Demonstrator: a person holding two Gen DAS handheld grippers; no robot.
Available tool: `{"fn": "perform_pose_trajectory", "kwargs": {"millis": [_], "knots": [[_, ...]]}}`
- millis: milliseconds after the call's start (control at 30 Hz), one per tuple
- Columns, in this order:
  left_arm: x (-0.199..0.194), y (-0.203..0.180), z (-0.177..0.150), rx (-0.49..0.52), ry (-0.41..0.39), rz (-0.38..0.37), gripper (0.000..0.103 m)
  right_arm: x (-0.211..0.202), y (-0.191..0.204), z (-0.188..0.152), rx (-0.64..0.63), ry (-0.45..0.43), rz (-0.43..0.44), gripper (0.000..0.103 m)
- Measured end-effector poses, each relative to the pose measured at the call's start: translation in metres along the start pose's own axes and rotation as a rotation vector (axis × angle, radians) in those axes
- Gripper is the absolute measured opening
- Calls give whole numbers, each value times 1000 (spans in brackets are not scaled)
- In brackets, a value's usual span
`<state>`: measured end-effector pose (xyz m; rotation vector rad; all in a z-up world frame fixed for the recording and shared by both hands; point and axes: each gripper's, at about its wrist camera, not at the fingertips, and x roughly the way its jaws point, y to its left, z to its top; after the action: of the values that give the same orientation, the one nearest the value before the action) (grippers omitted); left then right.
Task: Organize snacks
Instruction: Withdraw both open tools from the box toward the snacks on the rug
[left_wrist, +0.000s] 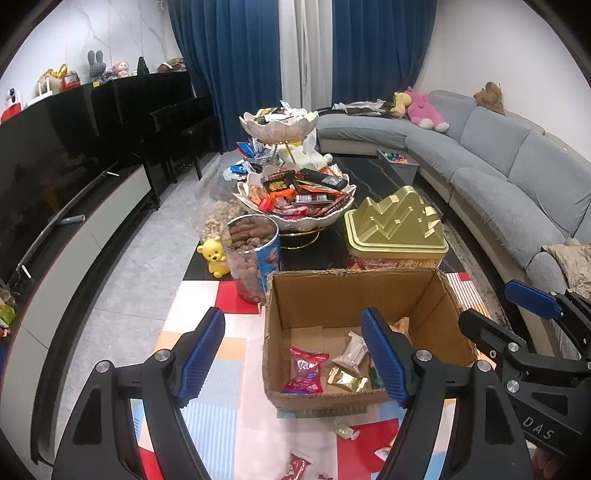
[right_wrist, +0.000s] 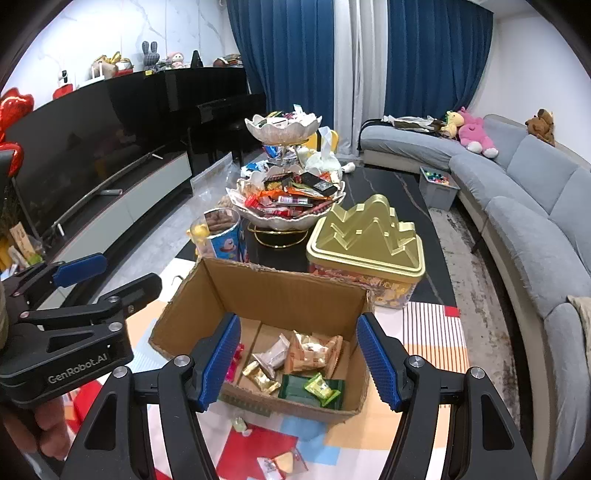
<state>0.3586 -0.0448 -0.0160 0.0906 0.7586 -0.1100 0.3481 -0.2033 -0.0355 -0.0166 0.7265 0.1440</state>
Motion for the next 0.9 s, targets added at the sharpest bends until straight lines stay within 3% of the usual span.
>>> {"fn": "perform_pose_trajectory", "kwargs": {"millis": [400, 900], "knots": [[-26, 9, -11, -10, -17, 17, 76, -18, 11, -8, -20, -13, 1, 66], [-44, 17, -53, -88, 31, 67, 76, -28, 27, -31, -72, 8, 42, 66]]}}
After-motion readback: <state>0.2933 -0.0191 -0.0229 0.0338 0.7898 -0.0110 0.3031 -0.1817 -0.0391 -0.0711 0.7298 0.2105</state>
